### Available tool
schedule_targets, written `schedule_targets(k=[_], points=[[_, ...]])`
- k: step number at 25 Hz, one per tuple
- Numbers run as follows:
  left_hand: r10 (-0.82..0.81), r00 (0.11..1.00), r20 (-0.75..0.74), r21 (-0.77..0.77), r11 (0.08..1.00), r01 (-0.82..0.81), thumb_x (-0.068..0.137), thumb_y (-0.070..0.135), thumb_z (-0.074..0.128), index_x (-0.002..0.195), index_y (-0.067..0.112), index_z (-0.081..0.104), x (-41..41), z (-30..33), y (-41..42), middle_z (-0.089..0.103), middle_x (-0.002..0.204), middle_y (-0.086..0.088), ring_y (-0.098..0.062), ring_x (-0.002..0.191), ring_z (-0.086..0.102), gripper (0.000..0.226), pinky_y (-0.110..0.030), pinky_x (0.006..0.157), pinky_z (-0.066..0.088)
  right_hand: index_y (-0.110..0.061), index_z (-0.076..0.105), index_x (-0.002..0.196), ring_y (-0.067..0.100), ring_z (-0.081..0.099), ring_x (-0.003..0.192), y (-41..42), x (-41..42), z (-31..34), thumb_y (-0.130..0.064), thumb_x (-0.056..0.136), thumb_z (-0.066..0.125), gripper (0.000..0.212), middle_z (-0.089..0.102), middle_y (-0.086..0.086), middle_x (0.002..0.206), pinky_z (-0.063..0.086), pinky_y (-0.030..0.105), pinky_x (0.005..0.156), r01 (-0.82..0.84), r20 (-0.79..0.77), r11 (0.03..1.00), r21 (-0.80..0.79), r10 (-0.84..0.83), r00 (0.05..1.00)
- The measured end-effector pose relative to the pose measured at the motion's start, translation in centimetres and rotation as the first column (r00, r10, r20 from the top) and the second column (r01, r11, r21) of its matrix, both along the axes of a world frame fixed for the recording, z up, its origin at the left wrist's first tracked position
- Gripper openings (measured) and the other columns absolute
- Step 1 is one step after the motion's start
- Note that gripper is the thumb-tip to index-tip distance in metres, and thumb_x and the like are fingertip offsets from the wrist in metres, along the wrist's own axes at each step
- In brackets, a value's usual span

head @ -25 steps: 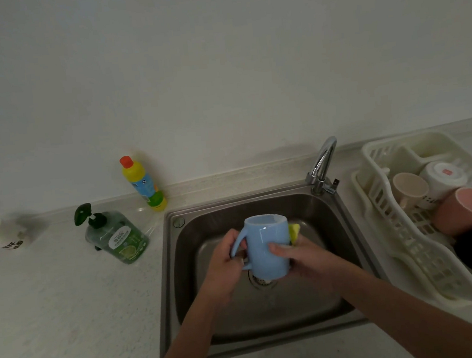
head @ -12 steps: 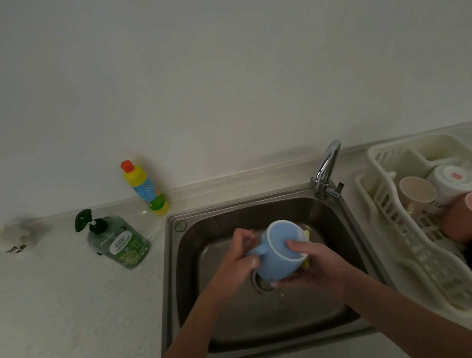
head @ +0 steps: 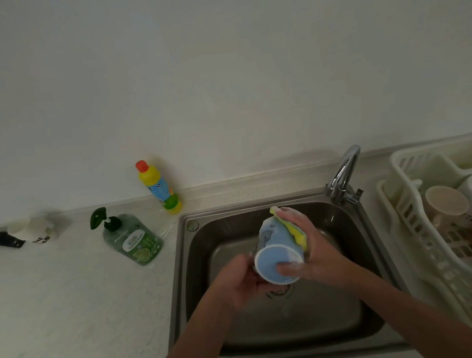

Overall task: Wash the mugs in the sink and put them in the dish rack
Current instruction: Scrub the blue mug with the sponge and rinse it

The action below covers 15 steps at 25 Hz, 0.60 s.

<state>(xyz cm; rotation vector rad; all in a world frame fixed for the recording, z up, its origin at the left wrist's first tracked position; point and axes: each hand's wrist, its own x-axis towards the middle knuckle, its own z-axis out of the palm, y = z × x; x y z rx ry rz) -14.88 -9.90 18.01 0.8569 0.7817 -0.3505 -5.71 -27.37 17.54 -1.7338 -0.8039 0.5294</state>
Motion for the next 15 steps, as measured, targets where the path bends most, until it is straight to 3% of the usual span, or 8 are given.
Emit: schedule_targets(k=[3,6,11,15], points=[[0.11,0.99,0.088,-0.101,0.99,-0.101,0.092,0.005,0.051,0.127,-0.006,0.054,-0.8,-0.5,-0.1,0.069,0.108,-0.024,-0.03,0.087,0.071,0.037,-0.035,0.064,0.061,-0.052,0.026,0.146,0.01,0.018,0.149,0.2,-0.1,0.8,-0.047,0.067,0.085,0.099,0.017,-0.024,0.157,0.038,0.049,0.114,-0.063,0.045,0.997,-0.033,0.064,0.997],[0.229,0.953,0.199,-0.162,0.967,-0.198,0.088,-0.007,0.049,0.128,-0.003,0.051,-1.2,-0.9,0.0,0.067,0.107,-0.025,-0.033,0.086,0.071,0.04,-0.037,0.059,0.06,-0.049,0.018,0.15,0.008,0.019,0.149,0.3,-0.2,1.4,-0.049,0.071,0.082,0.102,0.013,-0.025,0.159,0.04,0.043,0.114,-0.097,0.013,0.995,-0.038,0.097,0.995],[0.224,0.93,0.292,-0.065,0.975,-0.214,0.086,-0.011,0.042,0.126,-0.004,0.054,-1.4,-0.8,0.6,0.067,0.106,-0.025,-0.032,0.086,0.071,0.042,-0.034,0.059,0.059,-0.043,-0.004,0.153,0.0,0.039,0.137,0.1,-1.6,1.7,-0.054,0.079,0.07,0.105,0.003,-0.019,0.162,0.051,0.034,0.101,-0.11,-0.163,0.994,-0.023,0.105,0.981],[0.17,0.94,0.296,0.106,0.972,-0.209,0.093,-0.009,0.043,0.117,0.002,0.059,-1.7,-0.4,1.2,0.07,0.105,-0.023,-0.032,0.089,0.071,0.031,-0.036,0.061,0.059,-0.049,-0.009,0.149,0.005,0.017,0.149,0.0,-3.5,0.8,-0.062,0.084,0.059,0.095,-0.006,-0.024,0.162,0.04,0.037,0.113,-0.041,-0.106,0.994,-0.098,0.031,0.994]])
